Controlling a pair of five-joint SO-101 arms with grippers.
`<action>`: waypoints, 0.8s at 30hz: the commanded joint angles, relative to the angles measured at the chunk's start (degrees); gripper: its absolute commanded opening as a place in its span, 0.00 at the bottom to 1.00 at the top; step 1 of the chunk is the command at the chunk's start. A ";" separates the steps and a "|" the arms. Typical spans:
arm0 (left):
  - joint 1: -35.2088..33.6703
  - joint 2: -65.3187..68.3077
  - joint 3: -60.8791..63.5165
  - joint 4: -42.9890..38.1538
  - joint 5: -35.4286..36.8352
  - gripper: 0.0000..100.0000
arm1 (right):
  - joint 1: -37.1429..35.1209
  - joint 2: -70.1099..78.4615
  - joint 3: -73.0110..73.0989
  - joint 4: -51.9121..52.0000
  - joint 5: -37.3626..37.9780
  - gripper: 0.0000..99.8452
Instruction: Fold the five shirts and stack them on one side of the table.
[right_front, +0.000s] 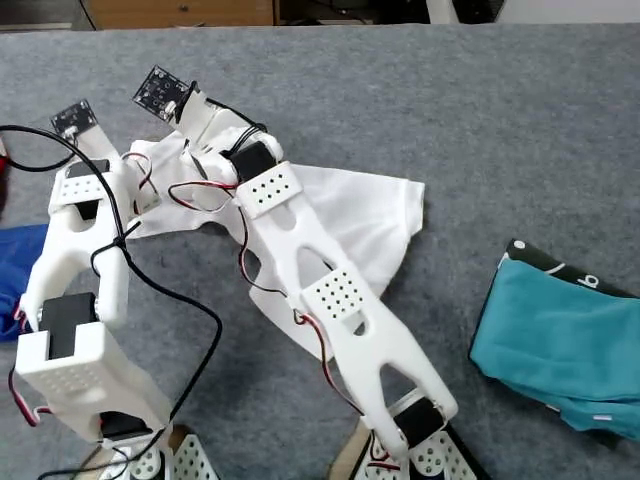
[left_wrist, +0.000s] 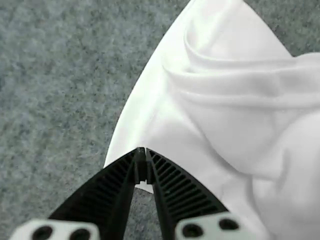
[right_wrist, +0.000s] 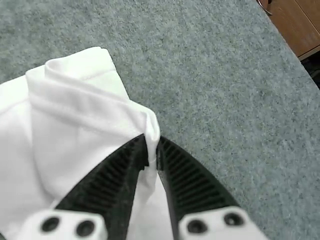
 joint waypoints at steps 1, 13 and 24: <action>-0.35 1.27 -0.26 -0.62 0.44 0.02 | 2.07 -5.76 -2.95 -1.41 -2.46 0.00; -1.23 7.96 -7.82 7.21 2.29 0.02 | 3.03 -7.52 -2.95 -1.05 -3.60 0.00; -2.46 7.87 -5.89 8.09 -0.88 0.02 | 3.65 -7.96 -2.95 -0.97 -3.60 0.00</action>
